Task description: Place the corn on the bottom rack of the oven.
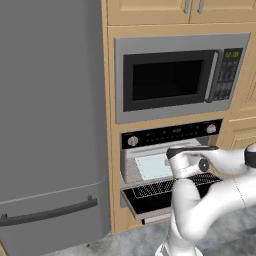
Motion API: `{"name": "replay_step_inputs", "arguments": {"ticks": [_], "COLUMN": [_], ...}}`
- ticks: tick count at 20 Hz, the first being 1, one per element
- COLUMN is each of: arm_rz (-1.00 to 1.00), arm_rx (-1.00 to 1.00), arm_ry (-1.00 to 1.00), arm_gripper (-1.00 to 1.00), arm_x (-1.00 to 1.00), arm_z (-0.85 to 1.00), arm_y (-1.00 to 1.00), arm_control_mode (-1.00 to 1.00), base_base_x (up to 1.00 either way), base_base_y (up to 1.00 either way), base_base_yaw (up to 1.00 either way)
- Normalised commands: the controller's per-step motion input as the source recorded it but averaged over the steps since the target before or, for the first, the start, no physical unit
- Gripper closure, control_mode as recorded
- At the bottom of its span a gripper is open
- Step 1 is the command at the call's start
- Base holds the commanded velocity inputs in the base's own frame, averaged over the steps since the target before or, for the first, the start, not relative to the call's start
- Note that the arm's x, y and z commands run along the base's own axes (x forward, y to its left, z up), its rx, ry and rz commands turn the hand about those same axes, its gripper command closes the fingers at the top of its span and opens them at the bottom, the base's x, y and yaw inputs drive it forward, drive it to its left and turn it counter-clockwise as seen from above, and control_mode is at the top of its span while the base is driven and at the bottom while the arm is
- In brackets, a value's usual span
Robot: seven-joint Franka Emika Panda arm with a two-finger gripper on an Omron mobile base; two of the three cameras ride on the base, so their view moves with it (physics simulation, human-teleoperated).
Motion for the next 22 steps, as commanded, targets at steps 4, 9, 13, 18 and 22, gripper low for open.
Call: {"name": "replay_step_inputs", "arguments": {"ticks": [4,9,13,18,22], "arm_rz": [-0.03,-0.03,-0.04,-0.04,-0.04], "arm_rx": [0.0,0.0,0.0,0.0,0.0], "arm_ry": [0.0,0.01,0.0,0.0,0.0], "arm_gripper": [1.0,1.0,1.0,1.0,1.0], "arm_x": [0.31,0.22,0.11,0.35,0.38], "arm_z": [-0.23,-0.37,-0.47,-0.17,-0.27], "arm_y": [0.0,0.0,0.0,0.02,0.05], "arm_control_mode": [-1.0,-1.0,-1.0,-1.0,-1.0], "base_base_x": [0.0,0.0,0.0,0.0,0.0], "base_base_y": [0.0,0.0,0.0,0.0,0.0], "base_base_yaw": [0.0,0.0,0.0,0.0,0.0]}}
